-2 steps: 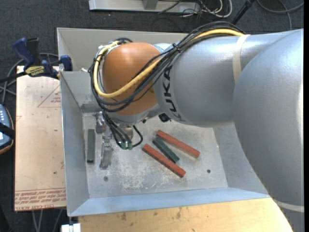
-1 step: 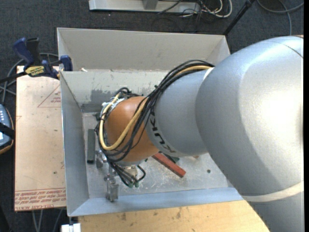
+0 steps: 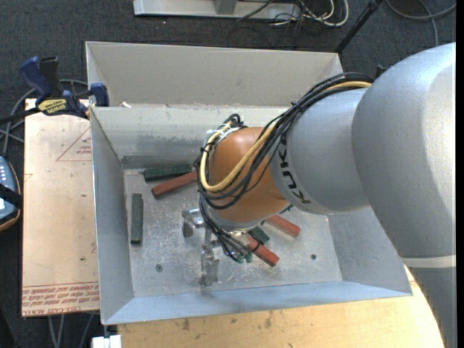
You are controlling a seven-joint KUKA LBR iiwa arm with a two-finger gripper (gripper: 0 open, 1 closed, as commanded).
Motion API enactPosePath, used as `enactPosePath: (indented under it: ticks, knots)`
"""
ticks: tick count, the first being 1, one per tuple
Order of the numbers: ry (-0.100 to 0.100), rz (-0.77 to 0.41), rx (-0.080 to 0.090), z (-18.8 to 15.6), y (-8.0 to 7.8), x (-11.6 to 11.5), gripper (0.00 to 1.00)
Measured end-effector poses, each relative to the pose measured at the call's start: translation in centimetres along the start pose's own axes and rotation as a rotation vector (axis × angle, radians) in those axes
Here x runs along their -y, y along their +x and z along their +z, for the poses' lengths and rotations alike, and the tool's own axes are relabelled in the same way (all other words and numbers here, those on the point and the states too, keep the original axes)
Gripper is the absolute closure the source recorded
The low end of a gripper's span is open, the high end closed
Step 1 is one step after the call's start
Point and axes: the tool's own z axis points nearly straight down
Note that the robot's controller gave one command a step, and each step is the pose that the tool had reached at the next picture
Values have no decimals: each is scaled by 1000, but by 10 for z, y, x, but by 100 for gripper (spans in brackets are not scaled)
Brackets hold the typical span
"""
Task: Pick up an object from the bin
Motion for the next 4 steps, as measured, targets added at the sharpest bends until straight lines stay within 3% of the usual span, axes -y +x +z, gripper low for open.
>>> enactPosePath:
  ticks: [1, 2, 3, 4]
  knots:
    - [-2, 200, 1, -79, 32, 56, 0]
    - [-3, 65, -1, 20, -37, 85, 0]
    - [-5, 65, -1, 17, -37, 84, 100]
    - [0, -26, 3, -76, 15, 146, 100]
